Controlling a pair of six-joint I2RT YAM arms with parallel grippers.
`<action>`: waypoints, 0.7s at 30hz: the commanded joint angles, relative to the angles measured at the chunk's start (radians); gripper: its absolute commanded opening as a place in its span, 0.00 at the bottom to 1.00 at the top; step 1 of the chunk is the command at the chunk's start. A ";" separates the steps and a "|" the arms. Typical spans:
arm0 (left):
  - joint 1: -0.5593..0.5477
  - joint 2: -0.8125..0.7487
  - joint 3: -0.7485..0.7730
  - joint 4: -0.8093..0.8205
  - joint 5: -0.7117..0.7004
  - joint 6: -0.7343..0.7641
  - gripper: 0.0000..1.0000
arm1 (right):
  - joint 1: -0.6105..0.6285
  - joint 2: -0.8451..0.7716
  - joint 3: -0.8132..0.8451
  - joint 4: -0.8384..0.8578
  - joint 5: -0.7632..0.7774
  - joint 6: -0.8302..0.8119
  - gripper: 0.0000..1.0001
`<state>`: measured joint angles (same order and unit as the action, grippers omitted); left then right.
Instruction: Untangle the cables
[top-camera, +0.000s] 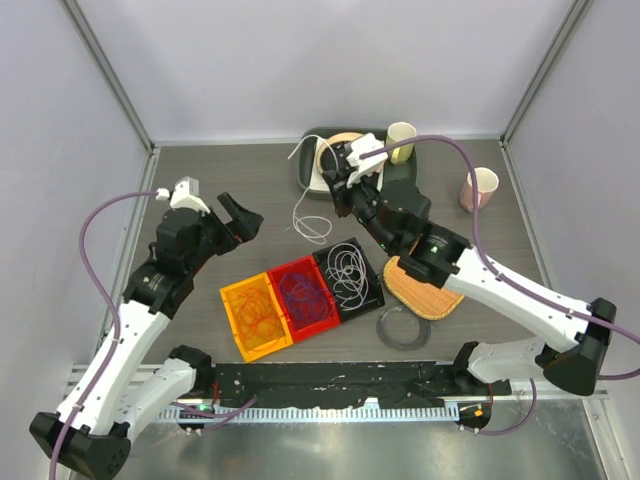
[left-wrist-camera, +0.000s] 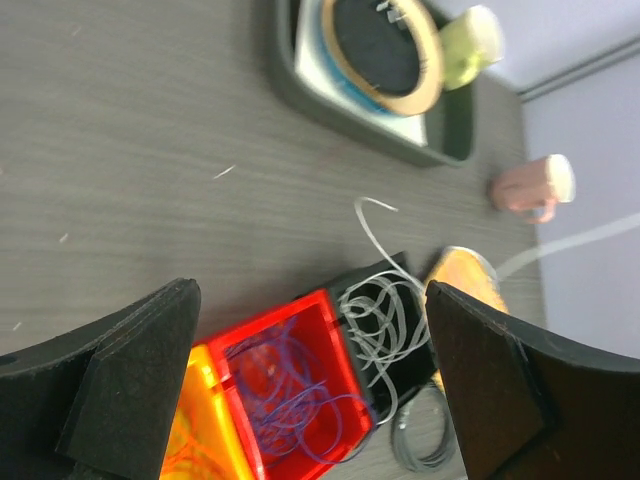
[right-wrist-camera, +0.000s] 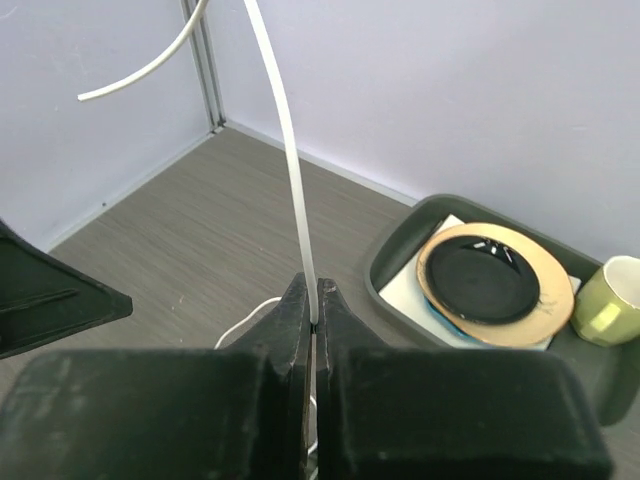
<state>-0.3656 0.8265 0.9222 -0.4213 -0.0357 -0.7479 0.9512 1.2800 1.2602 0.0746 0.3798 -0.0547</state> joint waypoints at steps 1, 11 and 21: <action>-0.001 -0.004 -0.077 -0.069 -0.136 -0.068 1.00 | -0.002 -0.079 0.001 -0.166 0.042 0.004 0.01; -0.003 0.054 -0.178 -0.048 -0.110 -0.103 1.00 | -0.002 -0.191 -0.180 -0.213 0.159 0.041 0.01; 0.002 0.076 -0.195 -0.047 -0.112 -0.096 1.00 | -0.002 -0.252 -0.225 -0.272 0.372 0.047 0.01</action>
<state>-0.3656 0.9054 0.7334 -0.5049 -0.1341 -0.8368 0.9512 1.0920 1.0367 -0.2062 0.6228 -0.0196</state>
